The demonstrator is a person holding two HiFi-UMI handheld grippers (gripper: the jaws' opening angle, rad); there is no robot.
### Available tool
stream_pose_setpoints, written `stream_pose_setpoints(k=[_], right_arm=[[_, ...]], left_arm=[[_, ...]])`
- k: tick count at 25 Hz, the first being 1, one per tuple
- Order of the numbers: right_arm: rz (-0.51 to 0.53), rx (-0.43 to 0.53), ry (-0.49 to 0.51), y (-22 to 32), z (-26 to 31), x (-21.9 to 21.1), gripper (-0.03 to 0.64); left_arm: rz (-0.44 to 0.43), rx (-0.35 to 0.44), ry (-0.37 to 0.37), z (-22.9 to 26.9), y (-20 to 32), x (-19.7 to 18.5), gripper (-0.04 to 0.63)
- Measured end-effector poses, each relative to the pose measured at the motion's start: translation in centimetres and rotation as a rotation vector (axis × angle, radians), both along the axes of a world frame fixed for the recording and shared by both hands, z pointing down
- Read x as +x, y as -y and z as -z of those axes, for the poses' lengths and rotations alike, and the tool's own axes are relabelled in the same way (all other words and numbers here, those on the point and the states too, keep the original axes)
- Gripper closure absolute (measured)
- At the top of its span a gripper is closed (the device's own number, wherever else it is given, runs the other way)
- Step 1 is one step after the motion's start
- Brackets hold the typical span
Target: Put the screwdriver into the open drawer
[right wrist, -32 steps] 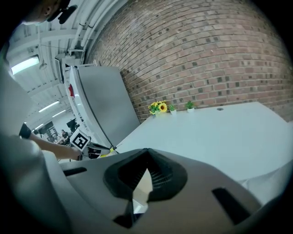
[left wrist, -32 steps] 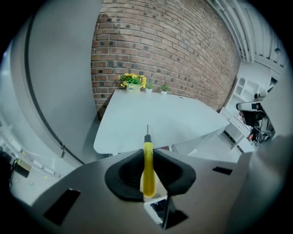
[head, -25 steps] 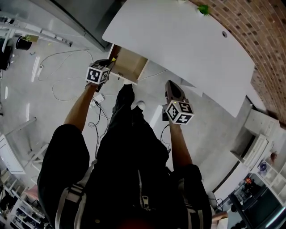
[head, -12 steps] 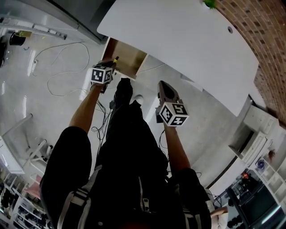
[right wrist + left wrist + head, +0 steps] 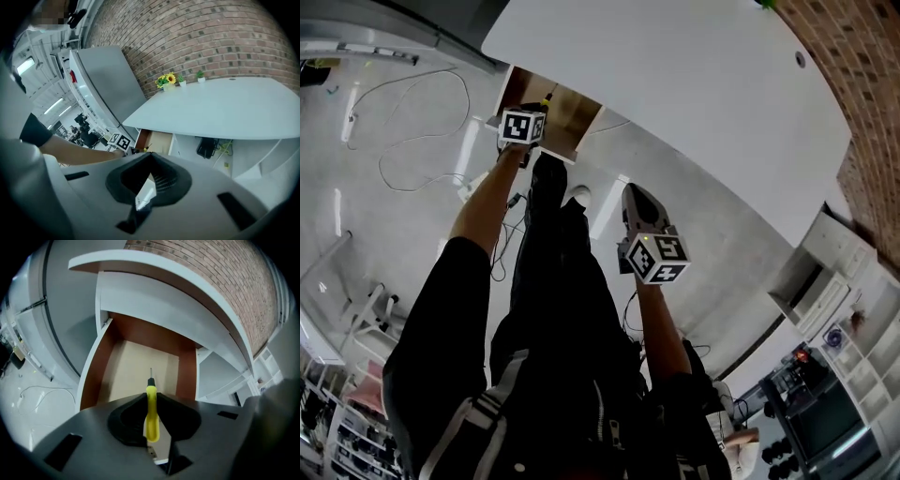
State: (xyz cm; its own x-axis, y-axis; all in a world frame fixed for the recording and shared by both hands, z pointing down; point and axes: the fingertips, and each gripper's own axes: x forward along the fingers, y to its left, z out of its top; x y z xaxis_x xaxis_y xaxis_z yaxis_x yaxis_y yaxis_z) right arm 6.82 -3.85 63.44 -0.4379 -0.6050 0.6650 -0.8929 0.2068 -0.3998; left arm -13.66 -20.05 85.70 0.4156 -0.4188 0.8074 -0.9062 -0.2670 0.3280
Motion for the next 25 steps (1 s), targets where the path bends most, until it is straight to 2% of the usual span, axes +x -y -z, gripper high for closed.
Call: stream_pose_setpoints(k=[9,18,22,25], right_arm=[[-0.027,-0.077,-0.016,-2.0,-3.1,0.8,0.611],[-0.058,-0.11,-0.018,-3.5,-4.5,0.9,0.611],[-0.071,-0.121,-0.024,-4.2,-4.8,1.2,0.611],[-0.083,-0.129,-0.022,-4.6,-5.0,1.4,0.611]], left_arm=[[0.071,-0.023,-0.043,-5.1,3.1,1.7,0.515],[0.006,-0.051,0.018,-9.3,4.2,2.4,0.517],[-0.017,-0.052,0.072,-10.5,3.9,2.5,0.515],[-0.042,-0.04,0.188,-11.3,3.8,1.4,0.515]])
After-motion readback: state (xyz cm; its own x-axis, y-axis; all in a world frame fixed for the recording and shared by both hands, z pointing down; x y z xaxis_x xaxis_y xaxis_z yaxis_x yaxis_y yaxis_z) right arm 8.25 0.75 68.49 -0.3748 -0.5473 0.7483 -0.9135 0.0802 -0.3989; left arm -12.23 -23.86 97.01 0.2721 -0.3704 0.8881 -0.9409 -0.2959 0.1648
